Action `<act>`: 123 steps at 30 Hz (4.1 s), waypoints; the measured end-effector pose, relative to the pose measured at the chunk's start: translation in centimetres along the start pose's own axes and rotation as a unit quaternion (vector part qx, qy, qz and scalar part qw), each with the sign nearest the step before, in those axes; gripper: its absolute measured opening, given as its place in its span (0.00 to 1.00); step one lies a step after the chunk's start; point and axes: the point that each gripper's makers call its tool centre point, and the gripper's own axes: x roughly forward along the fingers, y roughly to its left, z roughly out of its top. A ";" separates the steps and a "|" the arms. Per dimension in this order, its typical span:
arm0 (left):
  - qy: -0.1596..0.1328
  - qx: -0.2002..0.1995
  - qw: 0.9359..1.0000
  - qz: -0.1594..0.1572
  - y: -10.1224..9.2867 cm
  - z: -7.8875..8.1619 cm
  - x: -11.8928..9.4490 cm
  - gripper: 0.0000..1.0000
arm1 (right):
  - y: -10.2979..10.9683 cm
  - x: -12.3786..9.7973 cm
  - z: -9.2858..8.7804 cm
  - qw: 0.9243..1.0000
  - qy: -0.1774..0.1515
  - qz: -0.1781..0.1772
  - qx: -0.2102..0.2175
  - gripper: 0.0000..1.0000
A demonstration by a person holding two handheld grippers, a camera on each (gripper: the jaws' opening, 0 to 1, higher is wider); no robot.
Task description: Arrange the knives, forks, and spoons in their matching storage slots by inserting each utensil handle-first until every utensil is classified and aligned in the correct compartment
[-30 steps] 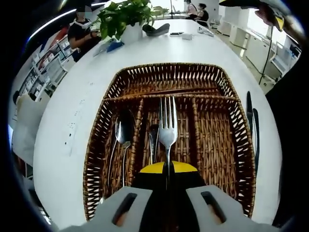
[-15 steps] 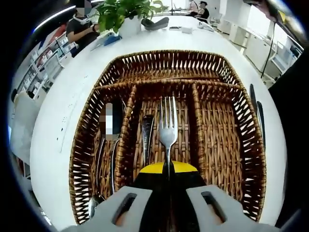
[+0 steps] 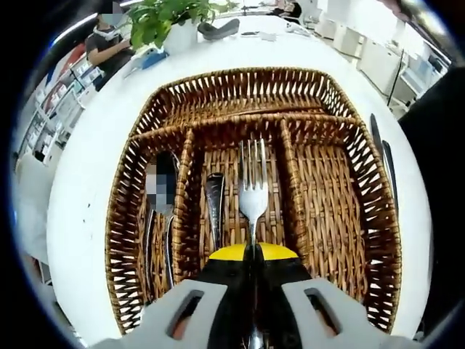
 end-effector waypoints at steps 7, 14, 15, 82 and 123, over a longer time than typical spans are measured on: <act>-0.032 -0.009 0.999 0.026 1.0 1.4 -1.8 0.22 | -0.4 -0.4 0.3 1.000 -0.007 -0.004 -0.001 1.00; -0.102 -0.045 0.993 0.031 0.5 3.3 -5.7 0.43 | 0.0 -0.2 0.5 1.000 -0.010 0.005 -0.005 1.00; -0.109 -0.046 0.992 0.049 0.8 3.4 -6.2 0.49 | 0.1 -0.1 0.5 1.000 -0.010 0.006 -0.006 1.00; -0.217 -0.293 0.887 0.283 -10.1 -7.7 -25.7 0.99 | 2.0 4.1 1.8 0.996 -0.032 0.065 -0.050 1.00; -0.121 -0.168 0.977 0.041 -17.0 -4.4 -12.5 0.61 | 4.5 2.8 0.5 0.993 -0.024 0.097 -0.066 1.00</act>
